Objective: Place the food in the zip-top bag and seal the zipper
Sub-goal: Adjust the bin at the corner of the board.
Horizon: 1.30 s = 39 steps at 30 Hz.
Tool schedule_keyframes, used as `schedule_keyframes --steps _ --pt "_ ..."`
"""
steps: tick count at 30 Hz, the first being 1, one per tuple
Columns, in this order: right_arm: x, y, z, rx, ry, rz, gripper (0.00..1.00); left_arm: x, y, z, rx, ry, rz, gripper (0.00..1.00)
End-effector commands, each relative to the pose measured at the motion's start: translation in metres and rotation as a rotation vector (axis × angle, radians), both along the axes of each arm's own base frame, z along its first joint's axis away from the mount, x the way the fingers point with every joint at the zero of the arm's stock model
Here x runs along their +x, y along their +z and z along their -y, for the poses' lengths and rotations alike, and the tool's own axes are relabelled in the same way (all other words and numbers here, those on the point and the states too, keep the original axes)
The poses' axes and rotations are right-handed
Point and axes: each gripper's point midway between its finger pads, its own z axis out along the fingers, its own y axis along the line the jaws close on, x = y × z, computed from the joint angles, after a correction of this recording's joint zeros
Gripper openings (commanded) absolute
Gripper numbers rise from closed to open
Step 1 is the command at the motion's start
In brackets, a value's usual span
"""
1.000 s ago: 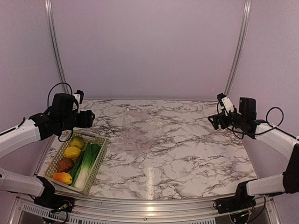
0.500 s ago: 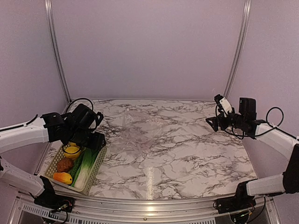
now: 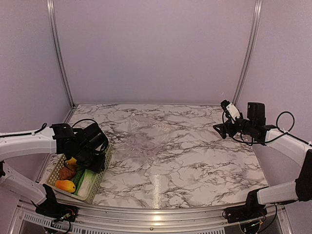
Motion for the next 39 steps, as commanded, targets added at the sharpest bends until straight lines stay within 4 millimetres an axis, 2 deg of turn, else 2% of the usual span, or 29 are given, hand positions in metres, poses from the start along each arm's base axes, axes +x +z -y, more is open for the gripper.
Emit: schedule_keyframes --steps 1,7,10,15,19,24,28,33,36,39 --pt "0.001 -0.002 -0.004 -0.029 0.011 -0.006 0.96 -0.023 -0.019 -0.012 0.071 0.001 -0.100 0.36" --pt "0.002 -0.003 -0.003 -0.042 0.003 -0.006 0.96 -0.017 -0.025 -0.015 0.132 -0.028 -0.090 0.25" --pt "0.003 -0.003 -0.001 -0.042 -0.015 -0.007 0.96 -0.008 -0.014 -0.009 0.138 -0.063 -0.055 0.16" --pt "0.003 -0.010 0.001 -0.046 -0.023 -0.015 0.96 0.006 0.000 0.005 0.152 -0.174 -0.012 0.08" --pt "0.005 -0.015 0.000 -0.041 -0.023 -0.036 0.95 0.026 0.011 0.018 0.200 -0.269 0.040 0.00" --pt "0.004 -0.018 -0.001 -0.035 -0.015 -0.047 0.95 0.050 0.013 0.019 0.299 -0.391 0.080 0.00" --pt "0.004 -0.021 -0.004 -0.033 0.000 -0.055 0.95 0.064 0.007 0.014 0.400 -0.543 0.118 0.00" --pt "0.002 -0.016 -0.016 -0.004 0.066 -0.066 0.94 0.054 -0.004 0.007 0.450 -0.745 0.123 0.00" --pt "0.001 -0.004 -0.036 0.001 0.182 -0.066 0.91 0.044 -0.004 0.003 0.432 -0.818 0.139 0.00" --pt "0.019 0.003 -0.055 -0.016 0.243 -0.049 0.86 0.037 -0.002 -0.002 0.428 -0.886 0.178 0.00"
